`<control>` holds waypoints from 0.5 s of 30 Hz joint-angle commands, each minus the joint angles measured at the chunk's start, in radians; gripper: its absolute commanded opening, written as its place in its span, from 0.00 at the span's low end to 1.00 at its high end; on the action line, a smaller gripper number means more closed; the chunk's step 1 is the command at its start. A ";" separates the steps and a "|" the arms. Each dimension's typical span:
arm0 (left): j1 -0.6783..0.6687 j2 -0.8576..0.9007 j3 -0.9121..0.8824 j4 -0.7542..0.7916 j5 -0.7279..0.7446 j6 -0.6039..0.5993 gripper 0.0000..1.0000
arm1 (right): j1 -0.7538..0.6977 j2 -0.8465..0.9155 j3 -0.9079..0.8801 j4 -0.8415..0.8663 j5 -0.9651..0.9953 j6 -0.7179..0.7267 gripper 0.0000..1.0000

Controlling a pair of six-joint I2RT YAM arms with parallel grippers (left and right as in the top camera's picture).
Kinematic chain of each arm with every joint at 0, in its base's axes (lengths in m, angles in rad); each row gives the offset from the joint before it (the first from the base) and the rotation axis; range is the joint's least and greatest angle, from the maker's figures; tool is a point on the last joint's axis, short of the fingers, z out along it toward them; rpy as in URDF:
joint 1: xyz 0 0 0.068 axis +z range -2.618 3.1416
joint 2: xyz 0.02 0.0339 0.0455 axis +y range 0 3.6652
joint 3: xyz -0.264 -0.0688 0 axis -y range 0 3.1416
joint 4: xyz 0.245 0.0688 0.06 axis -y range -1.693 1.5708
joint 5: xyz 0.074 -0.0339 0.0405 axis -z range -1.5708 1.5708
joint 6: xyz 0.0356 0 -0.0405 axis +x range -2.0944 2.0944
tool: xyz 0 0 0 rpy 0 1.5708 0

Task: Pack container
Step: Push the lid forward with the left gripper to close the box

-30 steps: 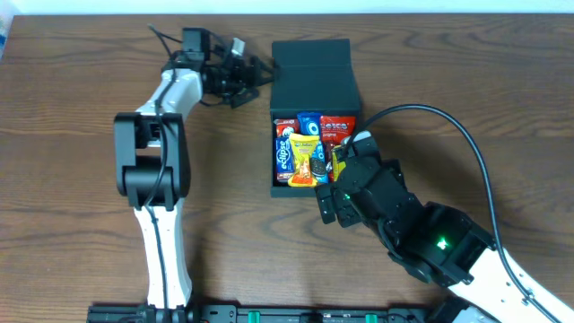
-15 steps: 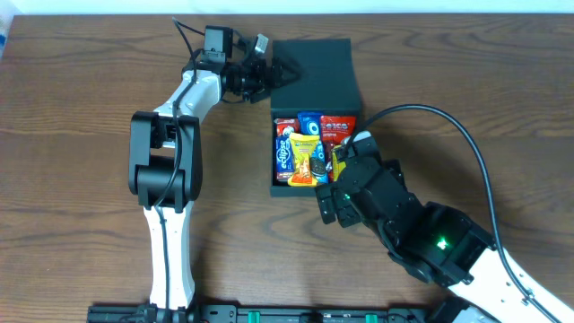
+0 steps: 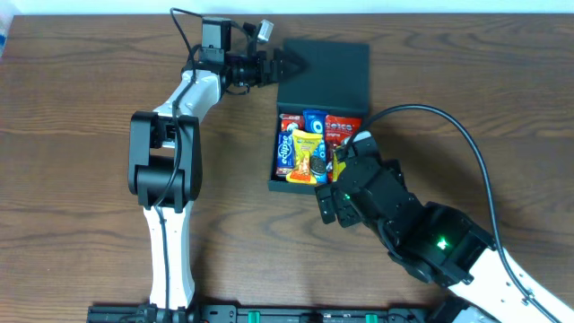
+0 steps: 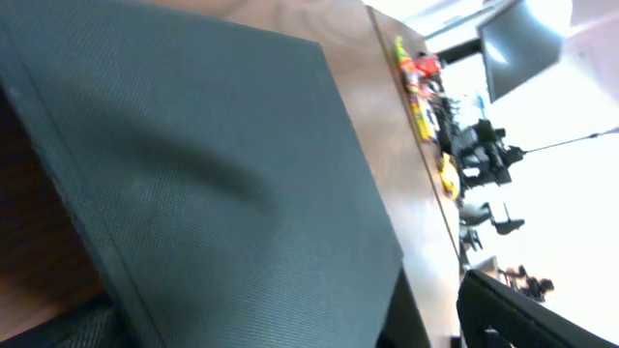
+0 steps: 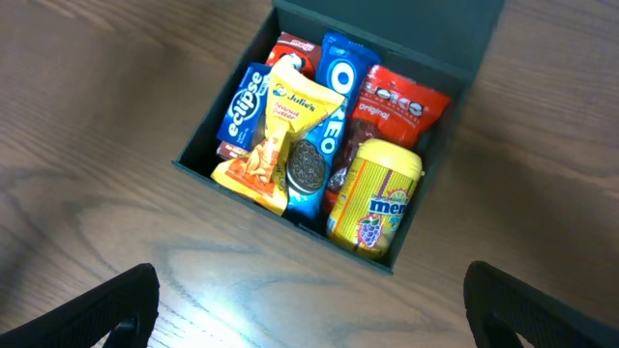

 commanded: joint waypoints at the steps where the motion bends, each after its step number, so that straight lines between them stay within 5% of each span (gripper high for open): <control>1: 0.002 -0.013 0.017 0.010 0.108 0.027 0.95 | -0.014 -0.004 -0.002 -0.002 0.022 0.016 0.99; 11: 0.010 -0.115 0.017 -0.011 0.125 0.051 0.96 | -0.037 -0.004 -0.002 -0.002 0.022 0.016 0.99; 15: 0.010 -0.180 0.017 -0.135 0.063 0.135 0.96 | -0.037 -0.004 -0.002 -0.002 0.022 0.016 0.99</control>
